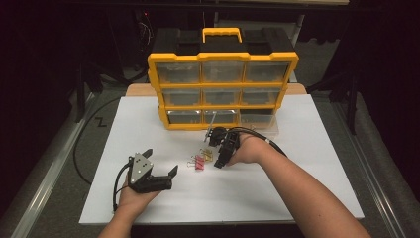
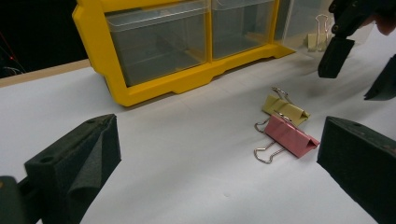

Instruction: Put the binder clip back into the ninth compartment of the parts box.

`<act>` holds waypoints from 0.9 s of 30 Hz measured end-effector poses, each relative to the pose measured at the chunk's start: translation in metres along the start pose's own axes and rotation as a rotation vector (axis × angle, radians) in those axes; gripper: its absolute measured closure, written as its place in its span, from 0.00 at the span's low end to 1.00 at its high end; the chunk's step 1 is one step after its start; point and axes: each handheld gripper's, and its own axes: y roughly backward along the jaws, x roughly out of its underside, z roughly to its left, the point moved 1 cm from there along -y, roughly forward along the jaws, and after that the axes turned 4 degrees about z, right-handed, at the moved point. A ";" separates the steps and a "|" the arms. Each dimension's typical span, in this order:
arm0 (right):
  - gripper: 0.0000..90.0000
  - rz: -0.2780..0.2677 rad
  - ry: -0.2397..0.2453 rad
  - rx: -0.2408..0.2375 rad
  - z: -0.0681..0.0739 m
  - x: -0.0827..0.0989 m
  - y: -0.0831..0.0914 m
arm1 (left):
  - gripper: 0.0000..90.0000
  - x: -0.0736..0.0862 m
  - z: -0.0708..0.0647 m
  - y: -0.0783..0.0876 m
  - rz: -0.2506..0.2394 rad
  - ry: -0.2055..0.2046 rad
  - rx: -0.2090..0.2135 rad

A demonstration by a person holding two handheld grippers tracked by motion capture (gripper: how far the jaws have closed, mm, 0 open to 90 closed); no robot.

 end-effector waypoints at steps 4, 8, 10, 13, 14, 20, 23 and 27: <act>0.49 -0.008 0.004 0.005 -0.003 -0.008 0.000 | 0.00 0.000 0.001 0.001 -0.001 0.001 -0.001; 0.51 -0.005 0.007 0.010 -0.005 -0.018 -0.001 | 0.00 0.000 0.001 0.001 -0.002 0.005 -0.001; 0.52 -0.001 0.008 0.011 -0.006 -0.022 -0.001 | 0.00 0.000 0.001 0.001 -0.004 0.006 -0.001; 0.56 0.006 0.019 0.013 -0.008 -0.029 -0.002 | 0.00 0.000 0.002 0.001 -0.005 0.007 0.000; 0.57 0.004 0.022 0.018 -0.008 -0.031 -0.002 | 0.00 0.000 0.002 0.001 -0.005 0.008 0.002; 0.59 -0.001 0.035 0.026 -0.010 -0.041 -0.004 | 0.00 0.000 0.003 0.003 -0.011 0.010 -0.001; 0.61 -0.014 0.039 0.028 -0.012 -0.047 -0.004 | 0.00 0.000 0.003 0.002 -0.010 0.010 -0.001; 0.66 -0.008 0.051 0.030 -0.014 -0.052 -0.006 | 0.00 0.000 0.003 0.002 -0.012 0.011 0.001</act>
